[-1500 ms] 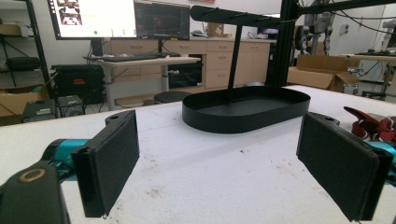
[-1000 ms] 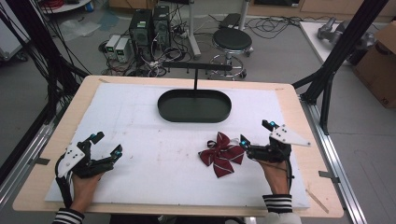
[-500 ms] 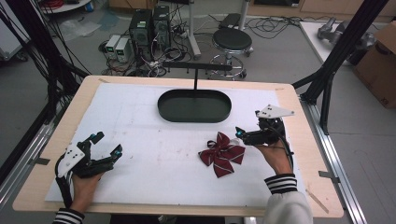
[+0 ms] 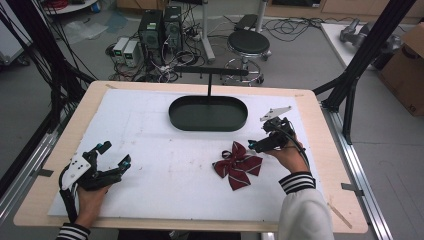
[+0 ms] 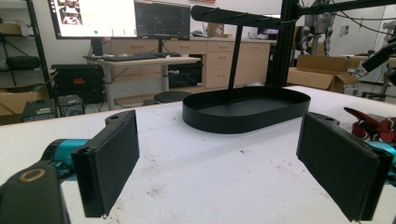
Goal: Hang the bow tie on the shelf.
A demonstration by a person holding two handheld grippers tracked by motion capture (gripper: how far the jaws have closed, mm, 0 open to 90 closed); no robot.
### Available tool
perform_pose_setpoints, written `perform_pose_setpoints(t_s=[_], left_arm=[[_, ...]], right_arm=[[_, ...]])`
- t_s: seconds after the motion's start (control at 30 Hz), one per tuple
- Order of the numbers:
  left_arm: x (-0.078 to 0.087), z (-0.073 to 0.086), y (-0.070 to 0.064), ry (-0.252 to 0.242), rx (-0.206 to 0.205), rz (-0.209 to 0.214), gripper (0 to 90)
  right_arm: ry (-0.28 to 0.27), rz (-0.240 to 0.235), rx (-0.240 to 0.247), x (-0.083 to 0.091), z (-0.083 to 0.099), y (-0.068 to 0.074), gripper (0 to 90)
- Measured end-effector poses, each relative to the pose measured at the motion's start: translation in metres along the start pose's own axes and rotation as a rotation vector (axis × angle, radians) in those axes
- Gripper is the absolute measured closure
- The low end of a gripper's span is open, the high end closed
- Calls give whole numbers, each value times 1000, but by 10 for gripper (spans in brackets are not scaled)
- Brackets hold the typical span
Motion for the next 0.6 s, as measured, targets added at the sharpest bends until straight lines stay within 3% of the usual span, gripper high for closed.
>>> perform_pose_setpoints(t_s=[0.17,0.33,0.43,0.6], left_arm=[[0,0,0,1,0,0,135],[0,0,0,2,0,1,136],[0,0,0,2,2,1,135],[0,0,0,2,1,1,135]], right_arm=[[59,10,19,-9,2,-1,58],[105,18,0,-17,5,-4,62],[128,10,1,-20,6,-5,157],[182,4,18,-28,9,-2,163]])
Point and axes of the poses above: each handheld gripper's, and its own axes: x roughly backward along the jaws, z roughly out of its underside, y roughly to its left, the point moved 4 cm from there along -x, roughly forward along the jaws, and after that the axes turned 7 degrees about z, right-handed, at the moved point
